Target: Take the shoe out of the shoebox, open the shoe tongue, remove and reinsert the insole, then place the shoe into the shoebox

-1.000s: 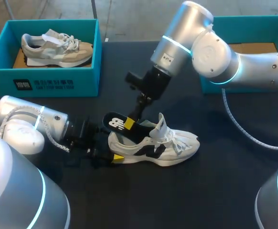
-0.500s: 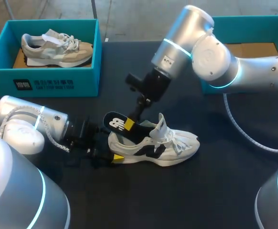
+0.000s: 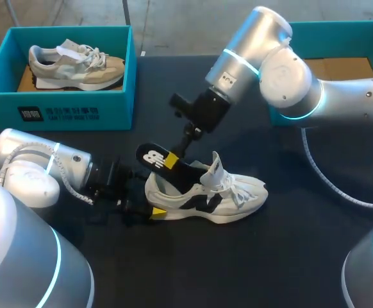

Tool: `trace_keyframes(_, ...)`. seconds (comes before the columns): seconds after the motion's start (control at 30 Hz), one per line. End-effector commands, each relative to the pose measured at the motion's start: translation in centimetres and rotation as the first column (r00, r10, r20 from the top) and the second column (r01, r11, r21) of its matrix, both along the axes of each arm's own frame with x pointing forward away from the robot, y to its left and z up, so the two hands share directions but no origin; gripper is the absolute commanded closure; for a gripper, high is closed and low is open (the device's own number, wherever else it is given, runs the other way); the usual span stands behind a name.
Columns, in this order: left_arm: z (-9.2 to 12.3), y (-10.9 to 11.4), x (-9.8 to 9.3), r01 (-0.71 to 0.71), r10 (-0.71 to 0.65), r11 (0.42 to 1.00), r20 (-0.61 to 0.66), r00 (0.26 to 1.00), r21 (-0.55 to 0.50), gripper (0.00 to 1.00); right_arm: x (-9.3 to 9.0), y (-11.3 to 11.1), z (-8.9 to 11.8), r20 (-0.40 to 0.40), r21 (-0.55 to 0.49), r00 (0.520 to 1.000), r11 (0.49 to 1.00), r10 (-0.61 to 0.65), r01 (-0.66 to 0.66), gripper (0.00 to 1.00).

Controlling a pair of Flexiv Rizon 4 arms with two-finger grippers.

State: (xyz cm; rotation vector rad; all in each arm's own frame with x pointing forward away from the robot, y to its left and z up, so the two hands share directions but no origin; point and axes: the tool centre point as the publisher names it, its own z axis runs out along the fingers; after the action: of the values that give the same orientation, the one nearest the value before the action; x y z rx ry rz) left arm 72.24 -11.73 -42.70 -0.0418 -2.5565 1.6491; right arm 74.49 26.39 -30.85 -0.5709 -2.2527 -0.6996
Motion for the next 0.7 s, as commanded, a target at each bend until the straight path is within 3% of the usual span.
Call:
trace_keyframes(0.03,-0.5,-0.2,0.1,0.0,0.0,1.0,0.0,1.0,0.003,1.0,-0.1,-0.4,1.2,0.016,0.004,0.999,0.999,-0.04,0.04,1.0)
trace_keyframes(0.7,-0.5,-0.2,0.1,0.0,0.0,1.0,0.0,1.0,0.003,1.0,3.7,0.9,5.8,-0.01,0.228,0.97,0.944,-0.242,0.238,1.0)
